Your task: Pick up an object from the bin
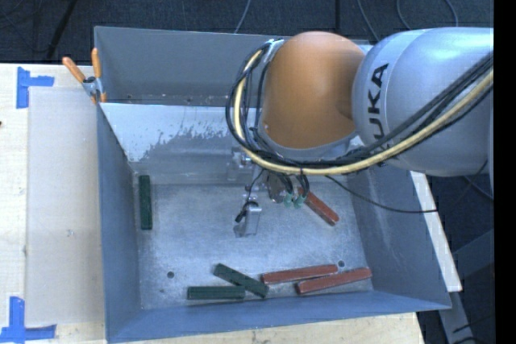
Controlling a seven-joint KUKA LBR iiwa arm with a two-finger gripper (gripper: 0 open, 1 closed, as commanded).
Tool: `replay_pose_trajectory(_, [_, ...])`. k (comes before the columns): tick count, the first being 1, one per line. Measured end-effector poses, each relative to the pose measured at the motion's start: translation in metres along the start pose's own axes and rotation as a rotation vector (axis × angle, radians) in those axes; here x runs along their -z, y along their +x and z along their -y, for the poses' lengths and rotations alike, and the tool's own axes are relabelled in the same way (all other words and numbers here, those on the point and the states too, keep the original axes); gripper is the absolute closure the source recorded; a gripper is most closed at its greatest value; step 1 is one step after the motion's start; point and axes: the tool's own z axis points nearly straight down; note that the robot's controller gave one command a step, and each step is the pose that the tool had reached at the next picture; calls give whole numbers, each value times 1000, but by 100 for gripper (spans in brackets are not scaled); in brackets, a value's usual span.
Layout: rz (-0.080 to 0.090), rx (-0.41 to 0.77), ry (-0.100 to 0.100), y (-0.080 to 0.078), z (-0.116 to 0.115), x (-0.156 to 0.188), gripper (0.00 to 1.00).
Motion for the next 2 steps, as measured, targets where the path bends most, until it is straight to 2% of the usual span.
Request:
replay_pose_trajectory(1, [7, 106, 0, 70, 10, -149, 0])
replay_pose_trajectory(2, [1, 105, 0, 71, 9, -146, 100])
